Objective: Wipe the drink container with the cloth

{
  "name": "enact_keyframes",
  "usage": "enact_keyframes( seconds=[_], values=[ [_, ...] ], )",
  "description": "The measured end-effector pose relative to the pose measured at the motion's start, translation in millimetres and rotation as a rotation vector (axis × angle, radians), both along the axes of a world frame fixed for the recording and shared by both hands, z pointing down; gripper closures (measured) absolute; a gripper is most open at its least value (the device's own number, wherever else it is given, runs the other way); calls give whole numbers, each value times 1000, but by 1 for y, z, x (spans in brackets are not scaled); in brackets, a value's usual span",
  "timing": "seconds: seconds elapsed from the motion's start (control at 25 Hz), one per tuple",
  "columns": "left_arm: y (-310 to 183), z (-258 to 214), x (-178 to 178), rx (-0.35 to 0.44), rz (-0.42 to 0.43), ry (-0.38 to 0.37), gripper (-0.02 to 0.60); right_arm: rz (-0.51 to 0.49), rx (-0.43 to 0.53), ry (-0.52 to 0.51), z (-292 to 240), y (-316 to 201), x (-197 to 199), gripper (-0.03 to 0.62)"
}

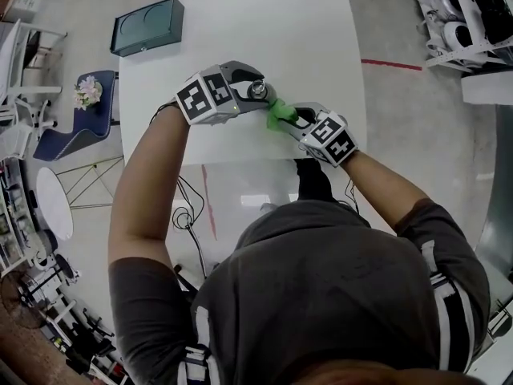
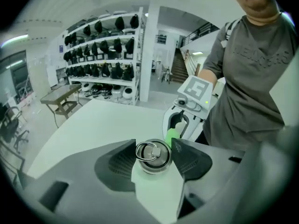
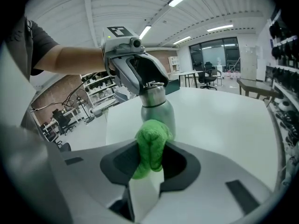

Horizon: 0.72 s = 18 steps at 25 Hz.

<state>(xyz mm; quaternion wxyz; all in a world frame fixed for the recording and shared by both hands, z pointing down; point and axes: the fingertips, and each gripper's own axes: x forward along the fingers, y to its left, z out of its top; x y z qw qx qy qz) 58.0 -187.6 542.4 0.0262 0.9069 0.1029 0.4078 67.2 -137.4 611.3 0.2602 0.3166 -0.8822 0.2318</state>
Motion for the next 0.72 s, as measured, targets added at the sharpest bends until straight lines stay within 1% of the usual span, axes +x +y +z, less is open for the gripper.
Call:
enact_keyframes(
  seconds=[0.08,0.16,0.24,0.36,0.44,0.56,0.64,0.72],
  values=[
    [-10,0,0,-47,-120,23,351,8,18,-8,-6,2,-3,490],
    [-21,0,0,-98,-245,45,351,-3,66,0,-12,5,-12,490],
    [-32,0,2,-145,-355,56,351,-27,154,49,-19,3,-21,490],
    [-49,2,8,-212,-492,57,351,-65,327,182,-36,-9,-21,490],
    [-58,2,13,-247,-546,52,351,-99,454,267,-50,-17,-22,490],
    [-69,2,20,-274,-579,39,351,-156,643,393,-71,-35,-30,490],
    [-74,3,25,-287,-593,26,353,-205,721,480,-69,-46,-34,490],
    [-79,4,30,-303,-606,20,351,-262,757,542,-56,-48,-38,490]
  ],
)
